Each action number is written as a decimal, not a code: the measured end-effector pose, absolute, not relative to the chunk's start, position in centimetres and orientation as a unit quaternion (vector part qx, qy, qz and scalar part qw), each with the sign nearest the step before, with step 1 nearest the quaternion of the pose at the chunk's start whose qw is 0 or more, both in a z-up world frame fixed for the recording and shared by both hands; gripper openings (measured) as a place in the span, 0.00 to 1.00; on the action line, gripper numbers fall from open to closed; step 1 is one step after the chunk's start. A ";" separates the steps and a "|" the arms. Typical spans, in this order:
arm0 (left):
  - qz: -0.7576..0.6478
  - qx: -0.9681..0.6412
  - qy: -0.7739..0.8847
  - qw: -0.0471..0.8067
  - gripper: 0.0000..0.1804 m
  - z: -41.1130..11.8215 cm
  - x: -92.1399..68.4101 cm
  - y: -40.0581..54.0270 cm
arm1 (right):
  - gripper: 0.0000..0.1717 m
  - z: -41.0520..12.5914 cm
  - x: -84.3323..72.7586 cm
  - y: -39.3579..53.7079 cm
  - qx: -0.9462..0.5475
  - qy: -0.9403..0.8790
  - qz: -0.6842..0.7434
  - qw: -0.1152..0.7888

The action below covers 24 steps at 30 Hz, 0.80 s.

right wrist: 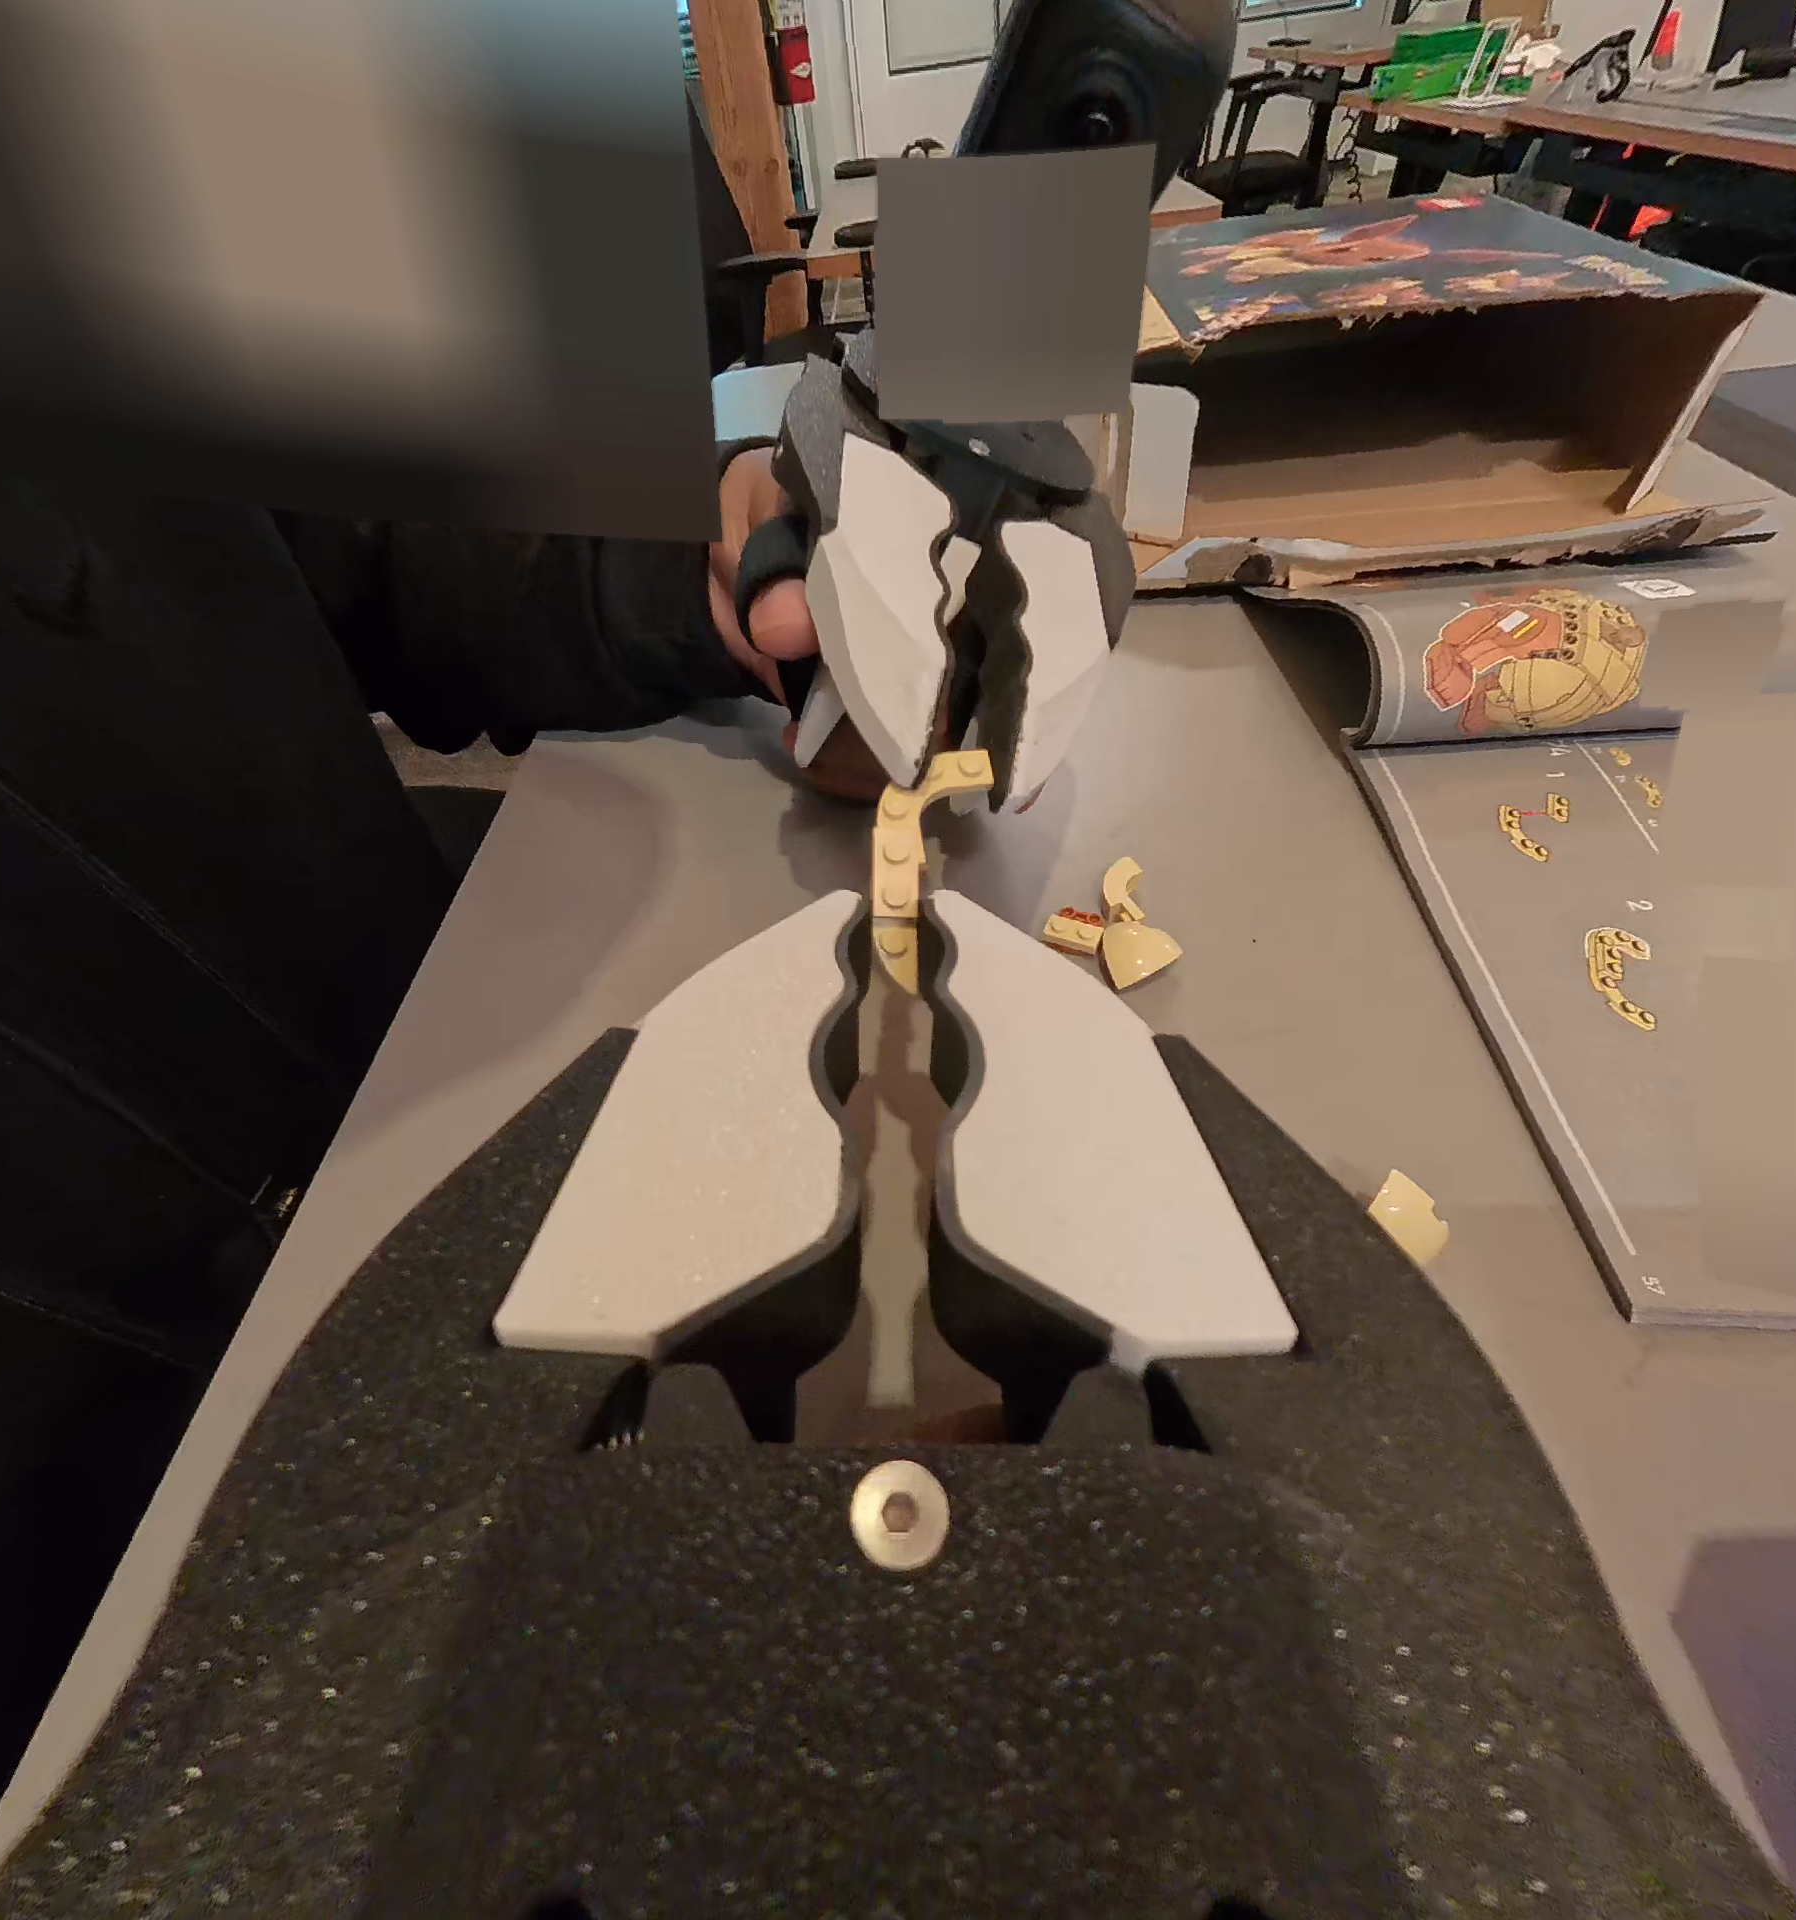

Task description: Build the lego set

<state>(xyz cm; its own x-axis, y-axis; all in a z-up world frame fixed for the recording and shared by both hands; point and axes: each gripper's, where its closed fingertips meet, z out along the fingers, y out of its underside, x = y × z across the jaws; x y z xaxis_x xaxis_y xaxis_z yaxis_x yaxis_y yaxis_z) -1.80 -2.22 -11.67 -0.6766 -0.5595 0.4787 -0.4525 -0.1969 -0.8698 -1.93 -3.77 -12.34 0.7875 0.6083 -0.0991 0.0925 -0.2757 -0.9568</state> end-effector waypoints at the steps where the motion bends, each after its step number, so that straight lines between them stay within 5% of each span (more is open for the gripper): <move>1: -0.660 -0.401 0.634 0.040 0.08 -11.7 -1.8 -2.3 | 0.04 -12.4 -2.0 -3.7 -0.766 -0.229 0.230 0.554; 24: -0.663 -0.414 0.622 0.036 0.08 -11.7 -1.3 -2.4 | 0.05 -13.2 -2.0 -3.4 -0.782 -0.219 0.221 0.540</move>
